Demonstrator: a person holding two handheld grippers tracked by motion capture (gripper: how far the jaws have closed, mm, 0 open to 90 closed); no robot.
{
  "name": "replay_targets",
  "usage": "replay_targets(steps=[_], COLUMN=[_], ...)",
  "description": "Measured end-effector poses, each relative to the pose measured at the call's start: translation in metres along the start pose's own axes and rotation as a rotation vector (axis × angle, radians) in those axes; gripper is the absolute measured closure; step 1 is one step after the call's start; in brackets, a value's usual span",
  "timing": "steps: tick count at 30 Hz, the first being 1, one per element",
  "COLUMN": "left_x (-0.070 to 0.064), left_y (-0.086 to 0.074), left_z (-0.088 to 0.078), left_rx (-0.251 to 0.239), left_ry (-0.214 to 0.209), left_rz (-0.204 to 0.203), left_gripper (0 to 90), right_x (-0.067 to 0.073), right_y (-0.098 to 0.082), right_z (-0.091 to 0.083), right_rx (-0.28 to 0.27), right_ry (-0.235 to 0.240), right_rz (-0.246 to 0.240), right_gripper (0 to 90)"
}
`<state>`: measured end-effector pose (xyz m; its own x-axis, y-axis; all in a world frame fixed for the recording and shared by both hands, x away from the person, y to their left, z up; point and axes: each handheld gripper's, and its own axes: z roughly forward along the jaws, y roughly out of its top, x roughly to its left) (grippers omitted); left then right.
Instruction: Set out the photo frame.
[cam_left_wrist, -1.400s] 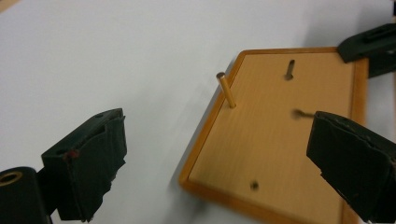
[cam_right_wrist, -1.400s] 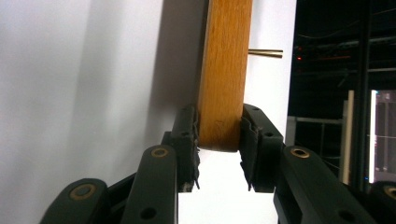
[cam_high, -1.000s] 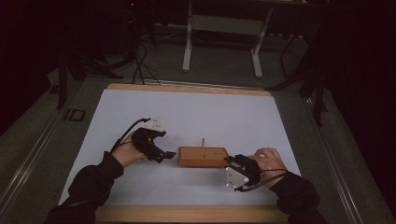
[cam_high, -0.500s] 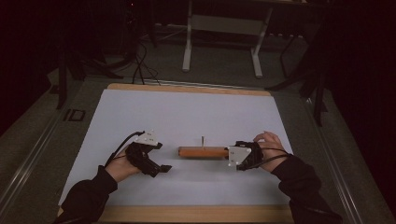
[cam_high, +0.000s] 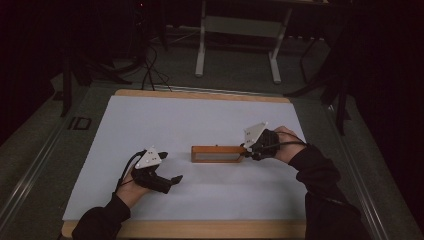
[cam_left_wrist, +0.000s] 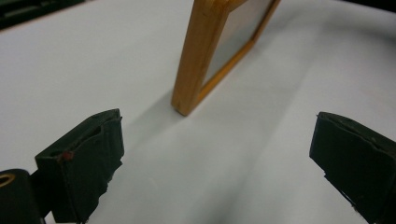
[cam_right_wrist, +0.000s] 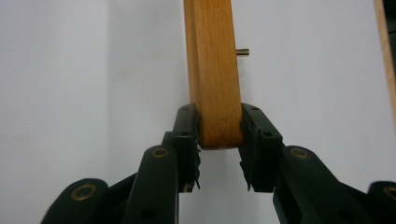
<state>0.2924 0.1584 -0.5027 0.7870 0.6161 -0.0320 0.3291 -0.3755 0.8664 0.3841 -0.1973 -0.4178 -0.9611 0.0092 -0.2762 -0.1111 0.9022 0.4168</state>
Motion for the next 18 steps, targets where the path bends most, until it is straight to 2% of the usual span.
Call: replay_targets(steps=[7, 8, 9, 13, 18], left_x=[0.005, 0.005, 0.006, 0.006, 0.007], left_y=[-0.005, -0.005, -0.006, -0.006, -0.007], left_z=[-0.001, -0.001, -0.001, -0.001, 0.000], left_rx=[-0.015, -0.015, -0.029, -0.045, -0.052], left_ry=[0.026, 0.026, 0.025, 0.041, 0.049], left_rz=[-0.017, -0.017, -0.016, 0.002, -0.005], left_gripper=[3.5, 3.5, 3.5, 3.5, 3.5], right_x=[-0.023, -0.023, -0.029, -0.039, -0.052], right_y=[0.004, 0.004, 0.004, 0.002, 0.001], right_z=[0.004, 0.004, 0.006, 0.009, 0.012], right_rx=[0.030, 0.030, 0.034, 0.023, 0.014], right_ry=[0.063, 0.063, 0.077, 0.091, 0.119], right_rz=[0.103, 0.103, 0.134, 0.167, 0.209], right_gripper=[68.1, 68.1, 67.7, 67.0, 66.1])
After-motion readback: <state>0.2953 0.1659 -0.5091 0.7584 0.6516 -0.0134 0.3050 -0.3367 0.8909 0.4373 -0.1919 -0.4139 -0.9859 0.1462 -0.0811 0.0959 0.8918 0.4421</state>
